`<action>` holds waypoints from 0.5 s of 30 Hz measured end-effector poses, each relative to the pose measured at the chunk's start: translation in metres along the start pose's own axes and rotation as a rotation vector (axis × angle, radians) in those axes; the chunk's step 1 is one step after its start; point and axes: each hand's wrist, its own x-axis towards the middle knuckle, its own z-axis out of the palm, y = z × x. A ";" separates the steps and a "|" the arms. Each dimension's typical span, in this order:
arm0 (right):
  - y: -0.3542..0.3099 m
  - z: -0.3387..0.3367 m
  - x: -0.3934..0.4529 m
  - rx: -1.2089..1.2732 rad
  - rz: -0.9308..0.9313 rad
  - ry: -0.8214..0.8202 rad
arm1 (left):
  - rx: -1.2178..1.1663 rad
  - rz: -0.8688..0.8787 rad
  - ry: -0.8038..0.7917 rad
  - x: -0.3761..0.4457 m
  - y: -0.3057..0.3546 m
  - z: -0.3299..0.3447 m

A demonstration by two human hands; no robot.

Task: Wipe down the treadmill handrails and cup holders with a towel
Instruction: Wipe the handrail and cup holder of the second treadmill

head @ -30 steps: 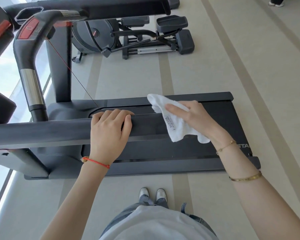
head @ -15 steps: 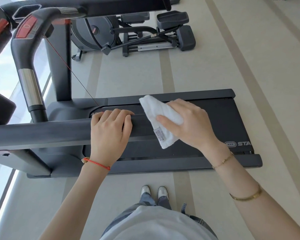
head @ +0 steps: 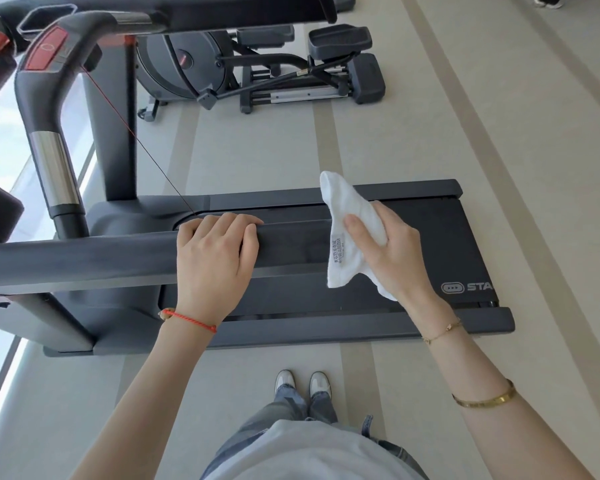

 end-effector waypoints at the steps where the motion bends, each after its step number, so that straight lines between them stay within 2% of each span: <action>1: 0.001 0.001 -0.002 -0.044 -0.045 0.021 | 0.002 -0.002 0.002 0.000 0.000 0.000; 7: -0.009 0.009 -0.001 -0.360 -0.239 0.040 | 0.009 -0.004 0.002 0.000 0.000 0.001; 10: -0.020 0.012 0.016 -0.481 -0.204 -0.032 | 0.007 -0.005 0.000 0.000 0.000 0.000; 12: -0.023 0.009 0.029 -0.388 -0.082 -0.140 | 0.007 -0.005 0.000 0.000 0.000 0.000; 15: -0.023 -0.003 0.033 -0.034 0.144 -0.270 | 0.013 -0.009 0.002 0.000 0.001 0.000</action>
